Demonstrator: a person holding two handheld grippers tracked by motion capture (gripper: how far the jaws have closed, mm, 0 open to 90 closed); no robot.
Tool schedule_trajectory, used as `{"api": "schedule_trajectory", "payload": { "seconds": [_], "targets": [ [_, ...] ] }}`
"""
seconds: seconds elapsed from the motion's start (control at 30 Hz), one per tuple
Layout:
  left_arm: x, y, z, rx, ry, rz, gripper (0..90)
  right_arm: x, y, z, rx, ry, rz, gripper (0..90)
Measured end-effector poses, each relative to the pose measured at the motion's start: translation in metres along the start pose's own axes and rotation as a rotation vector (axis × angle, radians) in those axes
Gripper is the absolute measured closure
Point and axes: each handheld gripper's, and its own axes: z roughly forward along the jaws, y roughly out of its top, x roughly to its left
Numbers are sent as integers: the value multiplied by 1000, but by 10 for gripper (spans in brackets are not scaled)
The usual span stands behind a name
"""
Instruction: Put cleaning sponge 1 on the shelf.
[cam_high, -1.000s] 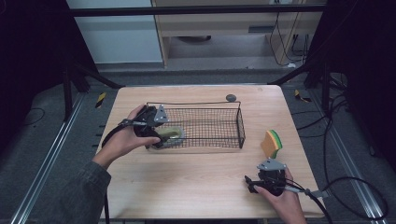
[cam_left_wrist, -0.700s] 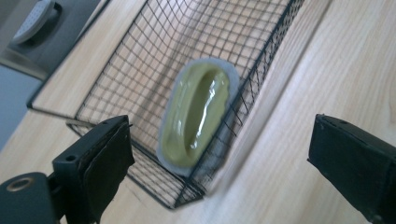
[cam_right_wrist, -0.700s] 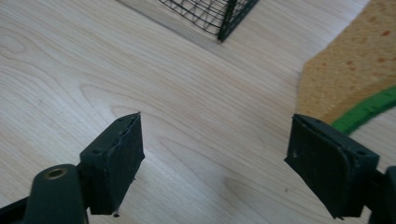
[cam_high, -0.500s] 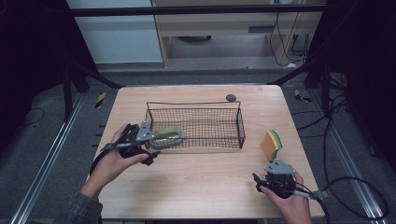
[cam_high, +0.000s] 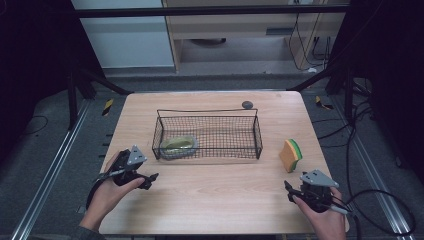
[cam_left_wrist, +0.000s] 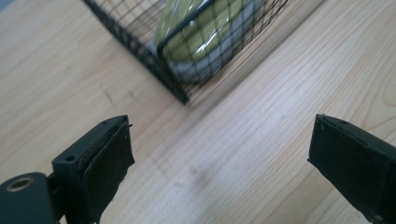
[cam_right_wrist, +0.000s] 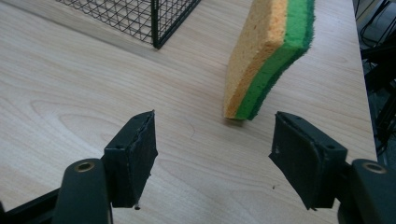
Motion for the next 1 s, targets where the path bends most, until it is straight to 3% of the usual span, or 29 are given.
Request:
{"api": "schedule_trajectory", "payload": {
  "seconds": [0.17,0.47,0.7,1.0],
  "targets": [
    [7,-15,1,24,15,-44,52,-8,4,7,13,12,42,313],
    [12,-32,13,52,6,-107,51,-22,17,12,112,39,71,284],
    [16,-44,26,83,-8,-151,50,-46,59,9,204,60,117,270],
    [16,-53,31,85,-32,-202,49,-54,97,19,307,115,124,300]
  ]
}}
